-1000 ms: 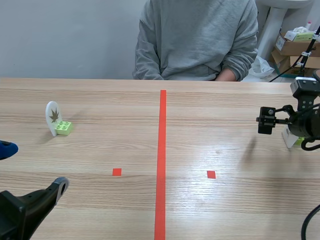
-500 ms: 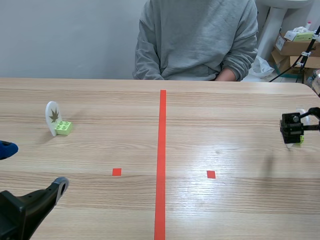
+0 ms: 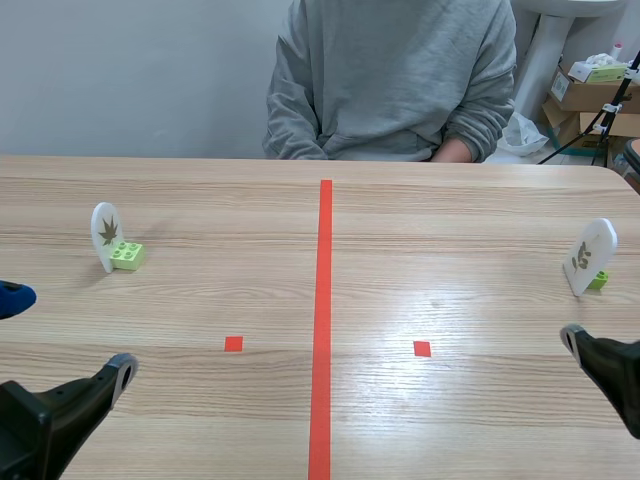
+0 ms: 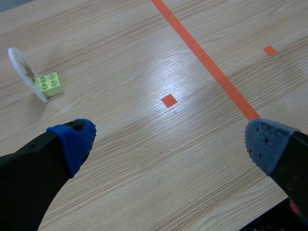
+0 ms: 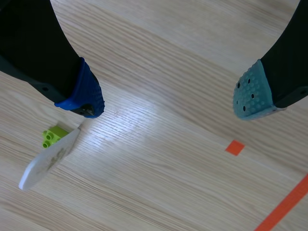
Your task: Do the leaf sorting experiment
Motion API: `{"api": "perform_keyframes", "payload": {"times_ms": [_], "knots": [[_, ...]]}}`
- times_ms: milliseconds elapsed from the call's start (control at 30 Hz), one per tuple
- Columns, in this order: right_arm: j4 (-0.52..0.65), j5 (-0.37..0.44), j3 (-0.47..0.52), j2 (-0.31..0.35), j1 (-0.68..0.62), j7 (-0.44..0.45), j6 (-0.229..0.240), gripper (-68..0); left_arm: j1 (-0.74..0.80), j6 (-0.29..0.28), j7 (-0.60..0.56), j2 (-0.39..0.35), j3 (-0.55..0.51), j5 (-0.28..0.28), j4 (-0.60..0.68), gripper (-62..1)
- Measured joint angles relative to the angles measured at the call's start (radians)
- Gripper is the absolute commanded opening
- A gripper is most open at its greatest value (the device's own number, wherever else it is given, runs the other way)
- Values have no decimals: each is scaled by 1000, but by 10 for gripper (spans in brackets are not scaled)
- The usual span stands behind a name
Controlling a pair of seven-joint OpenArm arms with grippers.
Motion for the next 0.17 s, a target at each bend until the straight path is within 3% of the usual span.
{"api": "perform_keyframes", "payload": {"times_ms": [167], "knots": [[85,51,72,0,-105,-5,107,-128,0,0,-5,0,0,0,0,14]]}}
